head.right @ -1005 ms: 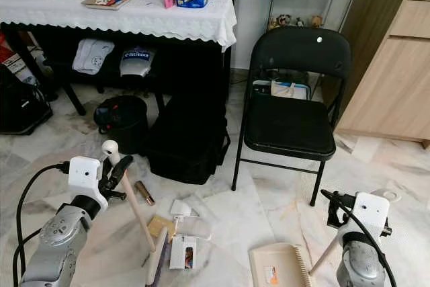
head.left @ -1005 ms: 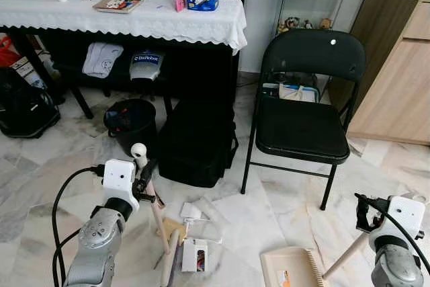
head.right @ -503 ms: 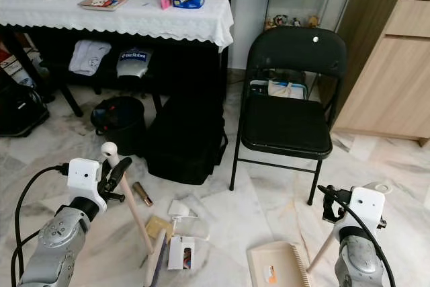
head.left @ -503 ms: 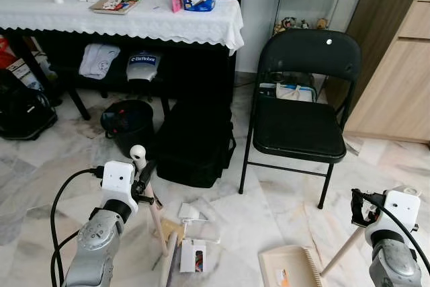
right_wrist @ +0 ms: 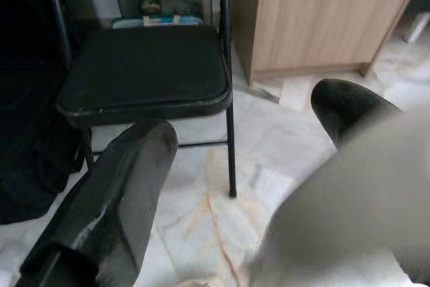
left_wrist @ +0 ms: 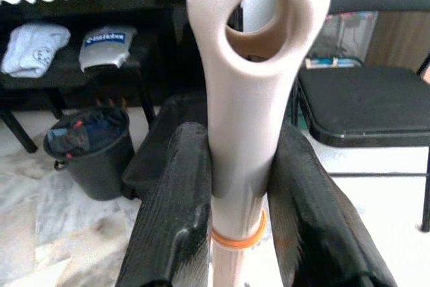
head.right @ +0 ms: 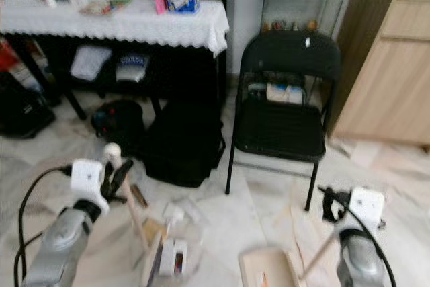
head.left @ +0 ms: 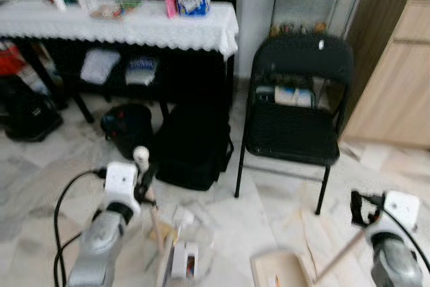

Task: Sweep floor

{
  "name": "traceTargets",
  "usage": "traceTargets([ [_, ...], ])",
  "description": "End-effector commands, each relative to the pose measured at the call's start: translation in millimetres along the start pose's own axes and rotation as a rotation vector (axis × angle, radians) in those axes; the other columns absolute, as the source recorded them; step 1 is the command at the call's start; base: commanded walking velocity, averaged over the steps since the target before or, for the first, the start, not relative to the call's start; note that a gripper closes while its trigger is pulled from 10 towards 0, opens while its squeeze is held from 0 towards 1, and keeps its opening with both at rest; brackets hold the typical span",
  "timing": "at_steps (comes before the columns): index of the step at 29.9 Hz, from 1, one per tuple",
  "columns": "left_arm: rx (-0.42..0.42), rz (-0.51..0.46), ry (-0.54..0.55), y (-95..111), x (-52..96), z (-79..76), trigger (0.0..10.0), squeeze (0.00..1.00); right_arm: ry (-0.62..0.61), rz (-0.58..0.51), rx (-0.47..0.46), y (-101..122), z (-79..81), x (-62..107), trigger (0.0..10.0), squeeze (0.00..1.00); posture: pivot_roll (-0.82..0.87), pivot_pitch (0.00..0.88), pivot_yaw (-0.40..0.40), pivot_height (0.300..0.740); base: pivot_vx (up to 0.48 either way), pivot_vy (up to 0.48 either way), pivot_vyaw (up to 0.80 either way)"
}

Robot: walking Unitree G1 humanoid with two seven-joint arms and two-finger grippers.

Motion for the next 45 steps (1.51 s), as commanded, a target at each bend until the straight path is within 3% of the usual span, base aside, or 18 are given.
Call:
traceTargets([
  [1,-0.018,-0.011,0.009,4,-0.6,4.7,10.0,0.00,0.013,-0.018,-0.014,5,3.4,-1.7,10.0,0.00,0.01,0.000,0.011,0.740,0.000,-0.300,0.00],
  [9,-0.024,-0.003,0.005,3,-1.0,3.6,10.0,0.00,0.054,-0.016,-0.024,4,8.9,-2.2,10.0,0.00,0.01,0.000,0.010,0.740,0.000,-0.279,0.00],
  [25,-0.021,0.006,0.006,1,-1.3,4.1,10.0,0.00,0.113,-0.002,-0.016,1,17.4,-1.5,10.0,0.00,0.00,0.000,0.010,0.740,0.000,0.000,0.00],
  [33,-0.021,0.011,0.007,0,-1.1,2.6,10.0,0.00,0.238,-0.025,-0.039,4,34.0,-1.6,10.0,0.00,0.00,0.000,0.009,0.740,0.000,0.000,0.00],
  [45,-0.018,0.015,0.012,-2,0.0,2.6,10.0,0.00,0.335,0.066,0.006,-19,50.1,-1.3,10.0,0.00,0.01,0.000,0.003,0.740,0.000,0.000,0.00],
])
Point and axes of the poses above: a point about 5 cm out from each wrist's last joint towards the gripper, its own x axis pointing back from the gripper into the wrist, its own y axis along the axis of the wrist's last joint, z = x × y, the point moved 4 cm from there along -x, pointing out of the wrist towards the gripper, and after that the axes turned 4 degrees about x, right-handed, at the moved point
